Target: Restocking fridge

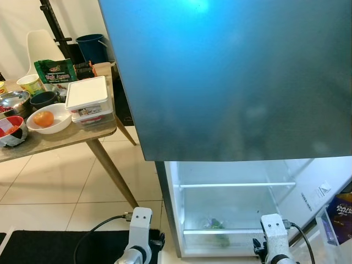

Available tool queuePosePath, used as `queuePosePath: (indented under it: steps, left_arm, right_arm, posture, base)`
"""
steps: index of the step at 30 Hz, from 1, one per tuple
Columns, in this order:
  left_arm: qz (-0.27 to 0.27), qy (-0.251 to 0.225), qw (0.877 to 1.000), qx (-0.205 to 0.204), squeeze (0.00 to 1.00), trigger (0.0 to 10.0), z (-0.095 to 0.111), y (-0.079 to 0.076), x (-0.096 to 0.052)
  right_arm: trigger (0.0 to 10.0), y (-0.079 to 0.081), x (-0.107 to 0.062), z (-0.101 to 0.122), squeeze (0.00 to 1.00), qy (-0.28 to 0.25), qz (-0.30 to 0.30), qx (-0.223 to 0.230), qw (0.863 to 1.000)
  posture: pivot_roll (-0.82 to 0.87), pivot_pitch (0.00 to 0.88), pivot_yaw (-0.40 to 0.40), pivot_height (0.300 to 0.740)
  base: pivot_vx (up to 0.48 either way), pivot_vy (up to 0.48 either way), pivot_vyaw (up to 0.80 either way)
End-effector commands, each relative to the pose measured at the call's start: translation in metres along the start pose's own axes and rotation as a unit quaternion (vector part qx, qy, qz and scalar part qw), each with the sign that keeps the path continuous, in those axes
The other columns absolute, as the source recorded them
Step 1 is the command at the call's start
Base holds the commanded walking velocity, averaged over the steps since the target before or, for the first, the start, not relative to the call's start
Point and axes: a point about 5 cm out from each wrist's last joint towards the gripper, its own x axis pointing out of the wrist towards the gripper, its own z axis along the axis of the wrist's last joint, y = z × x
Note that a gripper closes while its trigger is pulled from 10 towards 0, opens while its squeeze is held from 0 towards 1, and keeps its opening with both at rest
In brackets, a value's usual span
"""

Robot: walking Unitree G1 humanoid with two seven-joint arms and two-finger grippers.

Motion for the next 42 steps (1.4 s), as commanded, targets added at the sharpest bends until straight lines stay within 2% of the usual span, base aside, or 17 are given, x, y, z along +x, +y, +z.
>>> queuePosePath:
  steps: [1,8,42]
  left_arm:
    - [-0.001,0.003,1.0,-0.01,0.0,10.0,-0.0018,-0.0015,0.0]
    - [-0.006,0.001,1.0,-0.013,0.0,10.0,-0.0003,-0.0046,0.0008]
    - [-0.01,0.005,1.0,-0.017,0.0,10.0,-0.0037,-0.0035,-0.0008]
  right_arm:
    - [10.0,-0.0003,-0.0014,-0.0037,0.0,0.006,-0.002,0.006,1.0]
    - [10.0,-0.0038,-0.0021,-0.0042,0.0,0.006,-0.008,0.013,1.0]
    - [10.0,-0.0059,-0.0036,-0.0028,0.0,-0.003,-0.003,0.012,1.0]
  posture:
    - [-0.02,0.09,0.054,0.734]
    - [-0.02,0.091,0.056,0.734]
    - [-0.04,0.088,0.058,0.734]
  base:
    - [0.0,0.0,0.0]
    - [-0.109,0.0,0.0]
    - [-0.313,0.0,0.0]
